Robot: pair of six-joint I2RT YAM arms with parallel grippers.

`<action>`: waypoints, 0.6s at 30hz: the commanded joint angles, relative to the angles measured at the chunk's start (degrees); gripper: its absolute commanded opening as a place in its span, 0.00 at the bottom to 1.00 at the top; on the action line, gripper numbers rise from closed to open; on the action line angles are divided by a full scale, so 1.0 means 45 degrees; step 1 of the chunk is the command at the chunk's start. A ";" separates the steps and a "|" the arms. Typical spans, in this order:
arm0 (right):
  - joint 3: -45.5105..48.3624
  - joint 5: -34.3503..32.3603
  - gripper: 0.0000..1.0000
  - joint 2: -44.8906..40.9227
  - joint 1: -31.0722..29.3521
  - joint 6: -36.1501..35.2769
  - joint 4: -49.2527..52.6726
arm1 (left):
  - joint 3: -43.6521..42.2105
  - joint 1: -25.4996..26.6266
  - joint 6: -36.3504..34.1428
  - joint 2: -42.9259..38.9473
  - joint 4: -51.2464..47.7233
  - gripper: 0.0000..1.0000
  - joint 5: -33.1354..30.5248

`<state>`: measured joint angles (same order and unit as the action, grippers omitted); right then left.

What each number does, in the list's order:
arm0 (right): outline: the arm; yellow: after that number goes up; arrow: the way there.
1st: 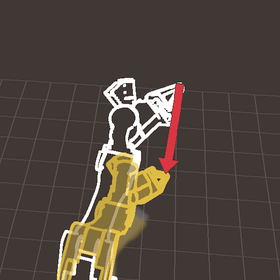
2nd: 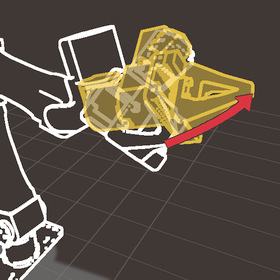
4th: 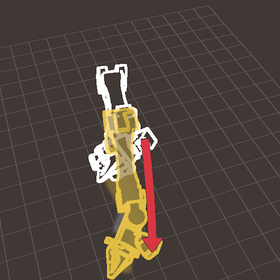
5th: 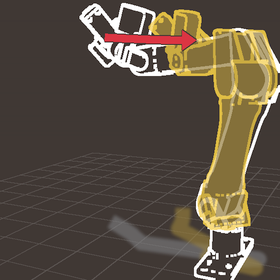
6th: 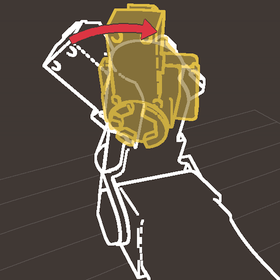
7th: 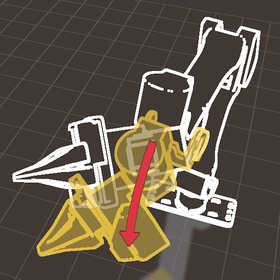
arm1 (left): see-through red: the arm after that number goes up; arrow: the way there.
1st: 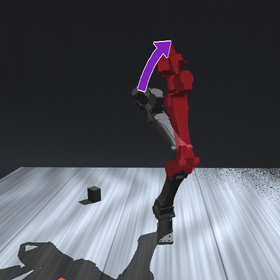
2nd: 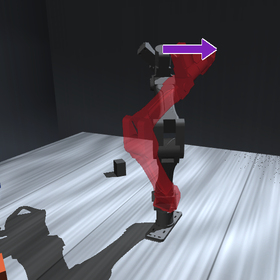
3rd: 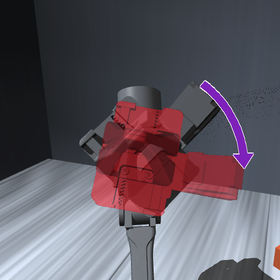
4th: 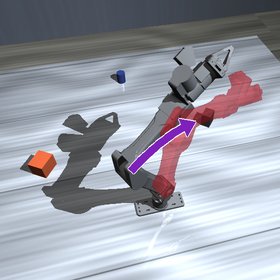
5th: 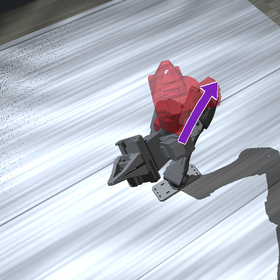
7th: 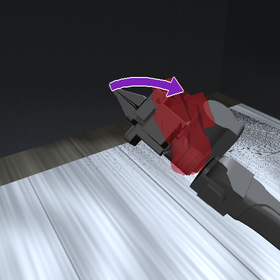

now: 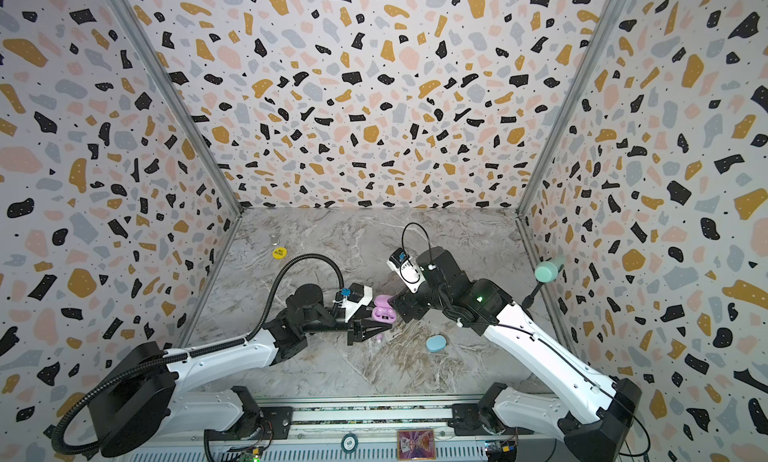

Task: Insert the wireless bluetooth earbuds into the charging case
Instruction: 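Release the pink case and flip its lid open with the right gripper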

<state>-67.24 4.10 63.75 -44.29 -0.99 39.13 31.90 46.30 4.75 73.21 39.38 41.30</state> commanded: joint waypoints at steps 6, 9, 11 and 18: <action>-0.1007 0.0817 0.99 0.0032 0.0190 0.0408 0.0670 | -0.0935 -0.0353 0.1525 -0.0233 0.2390 0.34 -0.0569; -0.1150 0.1421 0.99 0.0053 0.0214 0.0579 0.0764 | -0.1321 -0.0626 0.2083 -0.0395 0.2753 0.35 -0.0837; -0.1252 0.1831 0.99 0.0101 0.0215 0.0710 0.0763 | -0.1585 -0.0821 0.2405 -0.0587 0.2955 0.35 -0.1034; -0.0598 0.2850 0.99 -0.0031 0.0473 0.1852 0.0021 | -0.2714 -0.1726 0.3320 -0.1399 0.3798 0.36 -0.1886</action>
<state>-70.59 13.91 64.45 -43.00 3.86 40.42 20.99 39.75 16.99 68.60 50.43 34.94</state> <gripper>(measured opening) 0.989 0.430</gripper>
